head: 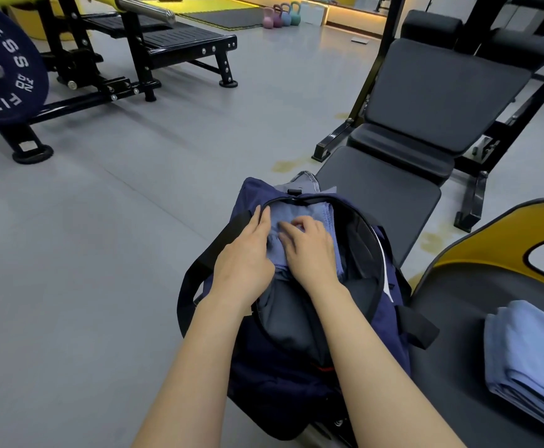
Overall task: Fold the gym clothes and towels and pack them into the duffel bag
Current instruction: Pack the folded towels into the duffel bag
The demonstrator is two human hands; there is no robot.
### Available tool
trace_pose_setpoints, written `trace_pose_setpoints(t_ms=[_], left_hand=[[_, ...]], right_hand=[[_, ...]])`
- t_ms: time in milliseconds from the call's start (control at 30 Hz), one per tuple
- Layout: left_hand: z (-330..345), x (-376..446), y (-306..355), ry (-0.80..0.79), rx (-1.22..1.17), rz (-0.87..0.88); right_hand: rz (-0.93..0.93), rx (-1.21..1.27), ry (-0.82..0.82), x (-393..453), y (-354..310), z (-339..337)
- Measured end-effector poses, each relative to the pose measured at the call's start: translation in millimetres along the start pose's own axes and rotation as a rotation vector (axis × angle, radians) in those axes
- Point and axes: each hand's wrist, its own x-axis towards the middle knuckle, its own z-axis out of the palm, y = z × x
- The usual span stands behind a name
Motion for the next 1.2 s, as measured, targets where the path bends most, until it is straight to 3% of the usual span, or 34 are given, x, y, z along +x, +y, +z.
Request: trace_pose_setpoints(t_ms=[133, 300, 433, 600, 833, 1033, 1200], left_hand=[[1.0, -0.7, -0.2, 0.013, -0.010, 0.019], [-1.4, -0.8, 0.2, 0.011, -0.021, 0.022], [-3.6, -2.4, 2.3, 0.016, -0.036, 0.029], [-2.7, -0.1, 1.3, 0.010, -0.028, 0.024], [-4.0, 1.2, 1.3, 0.011, -0.022, 0.023], [-4.0, 0.6, -0.5, 0.023, -0.032, 0.029], [-2.6, 1.1, -0.3, 0.001, -0.037, 0.031]], right_hand=[[0.048, -0.069, -0.265, -3.7, 7.3, 10.0], [0.090, -0.102, -0.351, -5.5, 6.1, 18.8], [0.080, -0.118, -0.335, 2.7, 3.4, 15.6], [0.059, -0.228, -0.138, 11.2, 8.1, 6.0], [0.165, -0.194, -0.329, 20.0, 14.9, 15.5], [-0.004, -0.102, -0.139, 13.0, 8.5, 12.7], [0.007, -0.174, -0.306, 9.9, 0.5, 22.3]])
